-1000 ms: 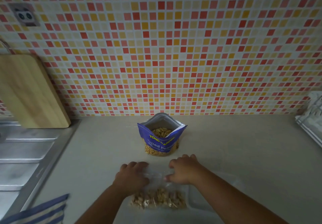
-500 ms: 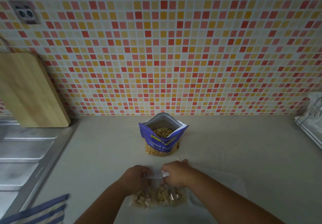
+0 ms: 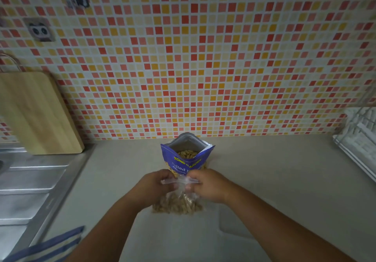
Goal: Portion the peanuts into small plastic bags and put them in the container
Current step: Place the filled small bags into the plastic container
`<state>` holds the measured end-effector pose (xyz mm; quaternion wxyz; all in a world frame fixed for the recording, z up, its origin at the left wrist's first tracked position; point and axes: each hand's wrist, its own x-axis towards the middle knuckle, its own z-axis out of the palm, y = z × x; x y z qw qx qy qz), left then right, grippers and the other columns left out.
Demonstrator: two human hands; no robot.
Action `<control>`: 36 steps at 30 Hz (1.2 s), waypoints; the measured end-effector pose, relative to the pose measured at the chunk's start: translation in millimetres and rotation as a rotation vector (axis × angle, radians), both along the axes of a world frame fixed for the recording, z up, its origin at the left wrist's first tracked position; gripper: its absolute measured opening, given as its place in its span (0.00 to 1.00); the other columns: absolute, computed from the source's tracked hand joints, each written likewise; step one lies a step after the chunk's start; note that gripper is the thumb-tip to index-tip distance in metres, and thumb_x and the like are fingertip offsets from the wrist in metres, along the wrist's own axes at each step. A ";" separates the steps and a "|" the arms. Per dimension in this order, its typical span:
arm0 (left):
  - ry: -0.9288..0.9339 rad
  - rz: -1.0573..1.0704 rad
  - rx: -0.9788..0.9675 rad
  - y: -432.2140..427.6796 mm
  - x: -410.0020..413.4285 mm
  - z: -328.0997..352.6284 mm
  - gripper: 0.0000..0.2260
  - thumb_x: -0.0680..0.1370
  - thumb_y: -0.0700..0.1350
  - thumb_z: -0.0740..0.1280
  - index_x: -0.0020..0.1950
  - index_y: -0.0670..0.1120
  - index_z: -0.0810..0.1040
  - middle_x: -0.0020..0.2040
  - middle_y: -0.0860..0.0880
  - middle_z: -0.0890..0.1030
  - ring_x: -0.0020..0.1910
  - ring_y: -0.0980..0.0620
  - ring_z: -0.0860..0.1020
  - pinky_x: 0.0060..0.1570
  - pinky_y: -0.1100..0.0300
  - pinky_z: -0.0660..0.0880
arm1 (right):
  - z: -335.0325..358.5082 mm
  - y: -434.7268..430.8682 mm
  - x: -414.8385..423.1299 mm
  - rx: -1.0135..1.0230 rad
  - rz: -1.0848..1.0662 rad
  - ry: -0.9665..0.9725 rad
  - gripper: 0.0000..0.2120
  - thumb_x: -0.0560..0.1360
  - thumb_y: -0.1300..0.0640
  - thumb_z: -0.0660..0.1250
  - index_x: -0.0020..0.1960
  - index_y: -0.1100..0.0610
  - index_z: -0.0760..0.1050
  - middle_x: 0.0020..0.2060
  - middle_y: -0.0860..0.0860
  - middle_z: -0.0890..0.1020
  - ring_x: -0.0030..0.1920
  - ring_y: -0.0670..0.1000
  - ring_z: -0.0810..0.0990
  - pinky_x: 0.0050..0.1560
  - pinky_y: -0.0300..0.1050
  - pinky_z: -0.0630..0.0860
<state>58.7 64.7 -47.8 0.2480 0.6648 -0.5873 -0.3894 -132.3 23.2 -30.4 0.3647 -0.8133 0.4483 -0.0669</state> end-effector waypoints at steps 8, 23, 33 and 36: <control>0.129 -0.172 0.006 -10.2 -77.4 20.1 0.07 0.72 0.49 0.72 0.39 0.51 0.75 0.33 0.55 0.75 0.35 0.56 0.72 0.38 0.62 0.69 | 34.8 6.0 -85.0 -0.011 -0.075 0.015 0.02 0.74 0.52 0.67 0.43 0.48 0.75 0.41 0.46 0.79 0.43 0.47 0.78 0.45 0.43 0.73; 0.034 -0.192 0.230 -36.8 -171.4 -39.3 0.09 0.70 0.42 0.71 0.35 0.50 0.72 0.34 0.49 0.76 0.30 0.54 0.74 0.26 0.68 0.69 | -34.9 3.3 -156.5 0.172 -0.270 0.182 0.02 0.74 0.54 0.66 0.46 0.52 0.77 0.48 0.54 0.81 0.47 0.56 0.82 0.44 0.45 0.77; -0.278 -0.296 0.180 -42.6 -176.0 -58.1 0.12 0.75 0.44 0.63 0.57 0.43 0.75 0.58 0.42 0.79 0.59 0.44 0.76 0.52 0.60 0.71 | -59.4 -1.7 -150.5 0.118 -0.165 0.289 0.14 0.76 0.53 0.64 0.58 0.58 0.74 0.57 0.57 0.79 0.57 0.56 0.77 0.44 0.41 0.64; -0.286 -0.289 0.190 -41.8 -177.1 -59.6 0.11 0.75 0.43 0.62 0.57 0.44 0.74 0.58 0.42 0.79 0.58 0.44 0.76 0.49 0.62 0.68 | -63.8 -1.8 -150.2 0.085 -0.136 0.319 0.12 0.75 0.54 0.63 0.57 0.57 0.74 0.56 0.57 0.79 0.56 0.56 0.77 0.44 0.41 0.64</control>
